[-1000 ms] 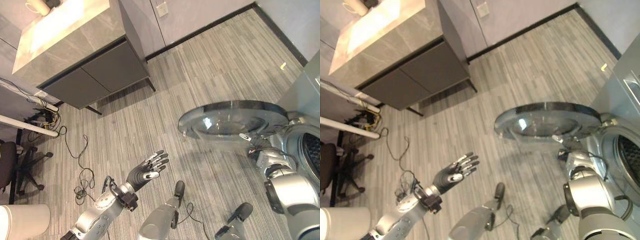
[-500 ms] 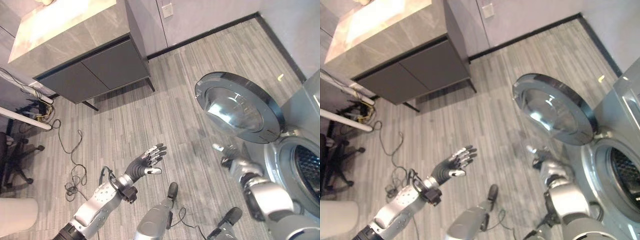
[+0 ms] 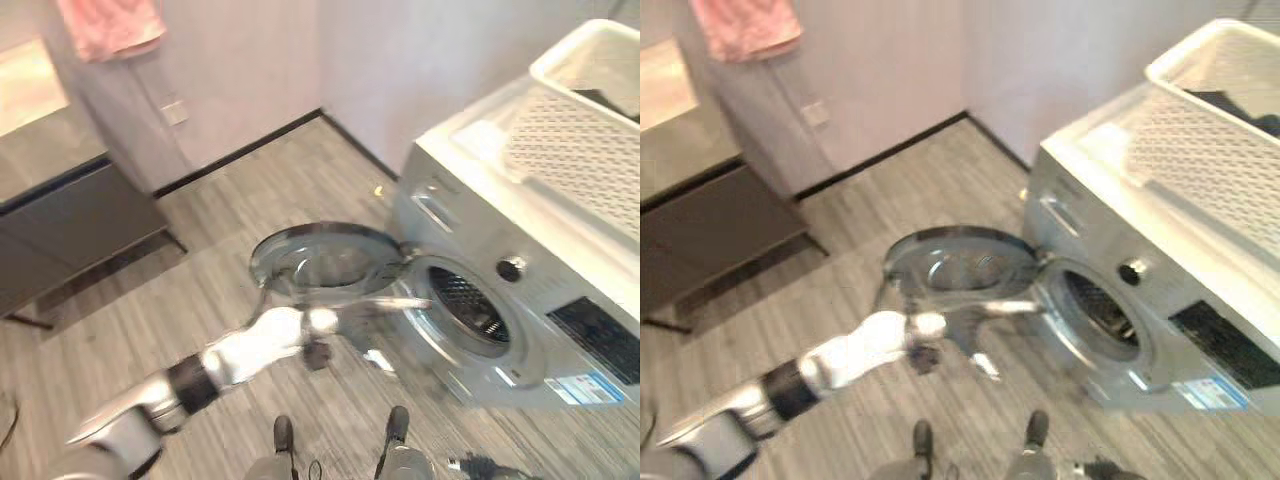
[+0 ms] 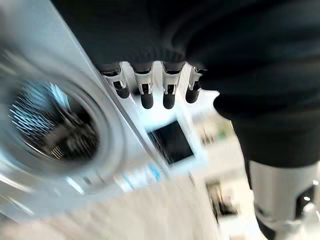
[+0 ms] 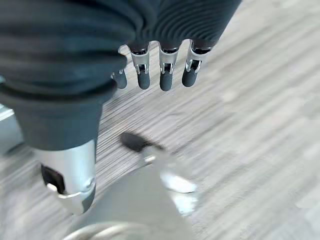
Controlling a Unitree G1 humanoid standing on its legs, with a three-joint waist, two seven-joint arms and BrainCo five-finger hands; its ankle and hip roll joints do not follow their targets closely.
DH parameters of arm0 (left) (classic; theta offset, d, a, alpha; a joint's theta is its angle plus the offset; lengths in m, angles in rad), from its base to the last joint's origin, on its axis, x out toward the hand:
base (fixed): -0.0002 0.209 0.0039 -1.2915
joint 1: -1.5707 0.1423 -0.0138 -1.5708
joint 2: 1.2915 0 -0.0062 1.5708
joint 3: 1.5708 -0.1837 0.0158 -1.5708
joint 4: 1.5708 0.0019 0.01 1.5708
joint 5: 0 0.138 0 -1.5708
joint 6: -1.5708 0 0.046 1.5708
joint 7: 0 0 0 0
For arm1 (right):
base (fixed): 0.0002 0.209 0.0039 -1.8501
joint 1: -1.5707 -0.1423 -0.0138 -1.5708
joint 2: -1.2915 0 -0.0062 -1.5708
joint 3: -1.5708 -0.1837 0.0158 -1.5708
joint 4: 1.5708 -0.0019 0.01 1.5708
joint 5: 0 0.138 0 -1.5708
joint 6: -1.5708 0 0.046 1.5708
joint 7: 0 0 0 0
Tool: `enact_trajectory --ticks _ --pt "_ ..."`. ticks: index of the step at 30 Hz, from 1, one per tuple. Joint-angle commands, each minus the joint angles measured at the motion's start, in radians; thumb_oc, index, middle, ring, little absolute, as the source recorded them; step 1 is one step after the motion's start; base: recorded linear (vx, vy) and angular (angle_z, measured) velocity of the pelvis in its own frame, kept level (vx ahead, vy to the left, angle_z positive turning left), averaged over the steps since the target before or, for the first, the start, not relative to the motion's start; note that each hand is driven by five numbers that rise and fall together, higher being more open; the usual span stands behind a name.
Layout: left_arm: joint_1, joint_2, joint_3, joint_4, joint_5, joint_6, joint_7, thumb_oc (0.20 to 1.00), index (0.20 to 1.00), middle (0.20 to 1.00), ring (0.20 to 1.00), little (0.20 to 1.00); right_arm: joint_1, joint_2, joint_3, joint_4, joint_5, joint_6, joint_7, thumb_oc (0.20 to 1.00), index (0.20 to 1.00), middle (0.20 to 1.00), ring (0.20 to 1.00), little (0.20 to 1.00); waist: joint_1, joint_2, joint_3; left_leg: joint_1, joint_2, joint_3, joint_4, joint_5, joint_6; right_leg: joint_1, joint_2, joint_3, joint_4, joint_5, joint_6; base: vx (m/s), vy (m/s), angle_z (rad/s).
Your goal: Grab the laundry basket,head to the washer,open it,put in the laundry and shut it.
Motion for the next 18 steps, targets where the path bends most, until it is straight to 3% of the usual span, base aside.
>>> enact_trajectory --ticks 1,3,5,8,11,17,18 --pt "-0.046 -0.204 0.019 0.291 -0.026 -0.016 0.124 1.0 1.0 1.0 1.0 1.0 -0.083 -0.016 -0.021 -0.009 0.14 -0.035 -0.053 1.0 1.0 1.0 1.0 1.0 -0.054 -0.006 0.059 0.032 0.068 0.066 0.005 -0.069 -0.022 -0.067 0.076 0.119 0.058 -0.147 -0.018 -0.05 -0.1 -0.99" --pt "-0.048 -0.21 0.019 0.298 -0.025 -0.021 0.125 1.0 1.0 1.0 1.0 1.0 -0.083 -0.018 -0.022 -0.01 0.14 -0.035 -0.053 1.0 1.0 1.0 1.0 1.0 -0.052 -0.003 0.057 0.029 0.068 0.068 0.005 -0.069 -0.022 -0.07 0.077 0.12 0.059 -0.147 -0.018 -0.03 -0.067 -0.6" --pt "-0.055 -0.331 0.063 0.536 -0.087 -0.018 0.21 1.0 1.0 1.0 1.0 1.0 -0.073 0.006 -0.012 -0.066 0.21 -0.06 -0.076 1.0 1.0 1.0 1.0 1.0 -0.099 -0.031 0.066 -0.015 0.089 0.098 0.005 -0.046 -0.041 -0.121 0.093 0.133 0.052 -0.133 -0.022 -0.07 -0.166 -0.42" --pt "-0.077 -0.368 0.135 0.768 -0.058 0.001 0.258 1.0 1.0 1.0 1.0 1.0 -0.079 0.021 0.022 -0.14 0.237 -0.073 -0.078 1.0 1.0 1.0 1.0 1.0 -0.137 -0.048 0.071 -0.029 0.112 0.131 0.005 -0.051 -0.061 -0.157 0.114 0.162 0.046 -0.13 -0.011 0.04 -0.081 -0.33" --pt "-0.098 -0.304 0.199 0.919 0.097 0.021 0.279 1.0 1.0 1.0 1.0 1.0 -0.074 0.021 0.055 -0.189 0.25 -0.082 -0.061 1.0 1.0 1.0 1.0 1.0 -0.148 -0.062 0.08 -0.03 0.125 0.165 0.005 -0.043 -0.071 -0.179 0.124 0.179 0.041 -0.114 -0.011 0.0 -0.067 -0.36" --pt "-0.103 -0.141 0.263 1.054 0.345 0.056 0.323 1.0 1.0 1.0 1.0 1.0 -0.067 0.011 0.073 -0.203 0.257 -0.089 -0.04 1.0 1.0 1.0 1.0 1.0 -0.144 -0.069 0.106 -0.009 0.143 0.182 0.011 -0.03 -0.077 -0.187 0.14 0.205 0.069 -0.133 -0.031 0.0 -0.089 -0.09" --pt "-0.078 -0.077 0.278 1.051 0.374 0.057 0.326 1.0 1.0 1.0 1.0 1.0 -0.063 0.002 0.08 -0.21 0.251 -0.086 -0.025 1.0 1.0 1.0 1.0 1.0 -0.135 -0.081 0.119 -0.027 0.163 0.174 0.125 -0.058 -0.076 -0.173 0.154 0.228 0.091 -0.153 -0.052 0.02 -0.191 -0.06"
